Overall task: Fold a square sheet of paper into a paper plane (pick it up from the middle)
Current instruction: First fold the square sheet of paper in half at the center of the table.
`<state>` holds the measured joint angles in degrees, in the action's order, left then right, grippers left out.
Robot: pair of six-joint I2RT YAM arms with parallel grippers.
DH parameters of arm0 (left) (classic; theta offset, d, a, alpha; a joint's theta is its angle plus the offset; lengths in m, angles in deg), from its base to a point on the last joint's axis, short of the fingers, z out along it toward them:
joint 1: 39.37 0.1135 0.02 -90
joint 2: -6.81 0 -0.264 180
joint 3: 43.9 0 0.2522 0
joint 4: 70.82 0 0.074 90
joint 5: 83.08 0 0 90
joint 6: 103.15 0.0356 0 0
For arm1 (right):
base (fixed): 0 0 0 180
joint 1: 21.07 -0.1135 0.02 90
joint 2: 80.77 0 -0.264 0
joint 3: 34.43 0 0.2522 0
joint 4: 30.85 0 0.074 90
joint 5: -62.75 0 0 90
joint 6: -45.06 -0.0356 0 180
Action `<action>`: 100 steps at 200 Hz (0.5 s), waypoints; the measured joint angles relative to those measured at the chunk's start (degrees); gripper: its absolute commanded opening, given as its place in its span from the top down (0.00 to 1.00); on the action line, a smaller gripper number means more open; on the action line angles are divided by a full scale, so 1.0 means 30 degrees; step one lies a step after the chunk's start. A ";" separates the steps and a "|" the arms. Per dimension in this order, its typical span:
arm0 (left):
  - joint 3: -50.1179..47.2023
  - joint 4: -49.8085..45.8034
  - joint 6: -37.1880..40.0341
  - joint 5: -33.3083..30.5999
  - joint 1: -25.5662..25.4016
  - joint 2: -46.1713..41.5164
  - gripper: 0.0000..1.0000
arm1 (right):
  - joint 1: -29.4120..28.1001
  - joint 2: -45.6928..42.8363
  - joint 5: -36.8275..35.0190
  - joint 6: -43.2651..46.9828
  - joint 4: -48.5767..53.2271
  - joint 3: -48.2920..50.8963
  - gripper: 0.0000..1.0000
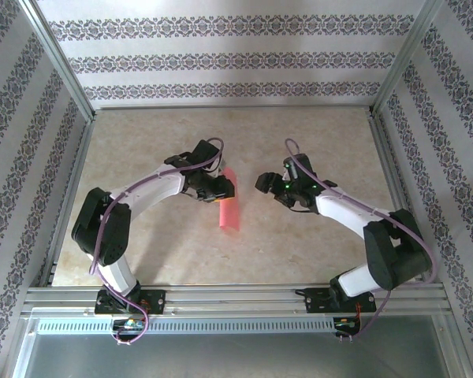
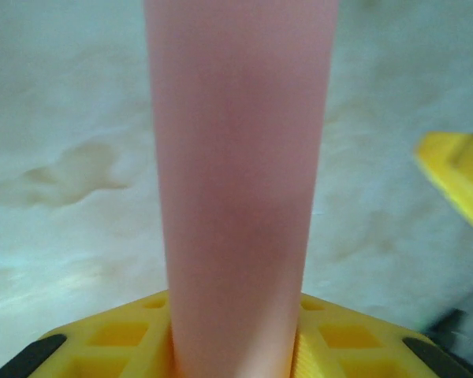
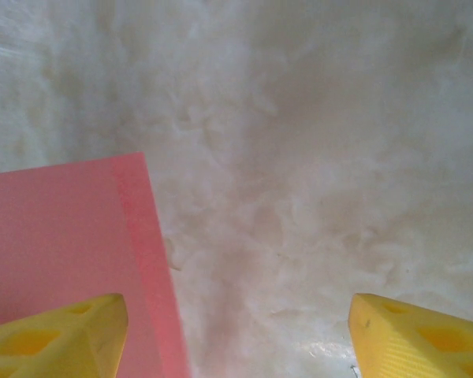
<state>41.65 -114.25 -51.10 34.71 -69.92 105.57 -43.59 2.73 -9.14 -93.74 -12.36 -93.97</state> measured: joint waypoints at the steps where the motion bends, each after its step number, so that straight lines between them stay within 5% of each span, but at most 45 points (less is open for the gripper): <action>1: -0.0029 0.0197 -0.0022 0.0146 0.0022 -0.0029 0.65 | 0.0029 -0.0029 0.0029 0.0015 -0.0029 0.0029 0.26; 41: -0.0787 0.3096 -0.0962 0.2761 0.0525 0.0874 0.65 | 0.0590 -0.1078 0.1020 0.0874 -0.0678 0.0539 0.26; 100: -0.0998 0.3286 -0.0852 0.2608 0.1588 0.3432 0.65 | 0.0131 0.0036 0.2368 0.1282 -0.1137 0.0729 0.29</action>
<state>38.66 -104.39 -53.66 42.54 -65.15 115.86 -43.20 2.84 -2.04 -89.89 -15.77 -91.78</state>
